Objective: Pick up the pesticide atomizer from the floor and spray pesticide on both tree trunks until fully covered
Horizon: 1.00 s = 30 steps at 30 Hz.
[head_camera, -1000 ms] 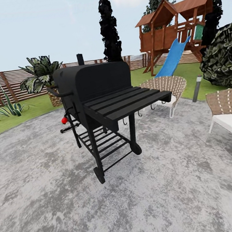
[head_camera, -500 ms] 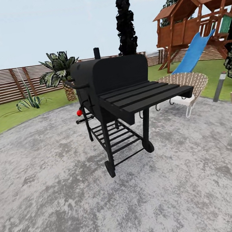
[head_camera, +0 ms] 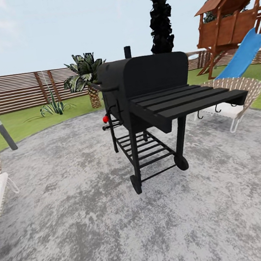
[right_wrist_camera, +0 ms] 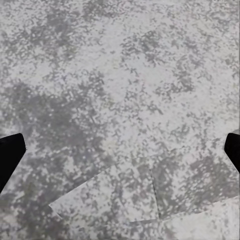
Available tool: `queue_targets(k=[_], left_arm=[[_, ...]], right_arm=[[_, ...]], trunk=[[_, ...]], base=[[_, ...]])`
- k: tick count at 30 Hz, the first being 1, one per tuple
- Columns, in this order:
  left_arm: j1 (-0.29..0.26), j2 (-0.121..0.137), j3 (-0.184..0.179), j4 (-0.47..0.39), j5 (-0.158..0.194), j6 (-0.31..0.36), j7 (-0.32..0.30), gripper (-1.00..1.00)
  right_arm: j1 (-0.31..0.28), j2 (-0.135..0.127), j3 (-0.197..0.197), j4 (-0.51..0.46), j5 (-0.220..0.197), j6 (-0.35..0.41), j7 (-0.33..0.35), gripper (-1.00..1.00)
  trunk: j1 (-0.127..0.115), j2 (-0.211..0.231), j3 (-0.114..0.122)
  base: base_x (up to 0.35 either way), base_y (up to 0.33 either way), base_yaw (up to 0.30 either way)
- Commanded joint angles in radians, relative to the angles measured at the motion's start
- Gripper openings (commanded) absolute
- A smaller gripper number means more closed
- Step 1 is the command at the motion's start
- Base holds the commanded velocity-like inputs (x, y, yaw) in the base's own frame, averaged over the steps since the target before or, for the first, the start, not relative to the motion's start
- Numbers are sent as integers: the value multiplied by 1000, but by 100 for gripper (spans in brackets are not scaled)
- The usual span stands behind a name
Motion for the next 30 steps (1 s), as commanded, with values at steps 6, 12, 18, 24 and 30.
queue_targets(k=[6,12,18,24,30], left_arm=[[-1,0,-1,1,11,-3,0,100],[-1,0,-1,1,11,-3,0,100],[-1,0,-1,1,11,-3,0,100],[-1,0,-1,1,11,-3,0,100],[-1,0,-1,1,11,-3,0,100]], right_arm=[[0,0,0,-1,1,-3,0,100],[0,0,0,-4,2,-3,0,100],[0,0,6,-4,3,-4,0,100],[0,0,6,-4,3,-4,1,100],[0,0,6,-4,3,-3,1,100]], trunk=[[23,-43,-24],[46,-85,-46],[69,-127,-68],[92,-169,-90],[115,-211,-112]], base=[[0,0,259],[0,0,269],[0,0,271],[0,0,271],[0,0,271]])
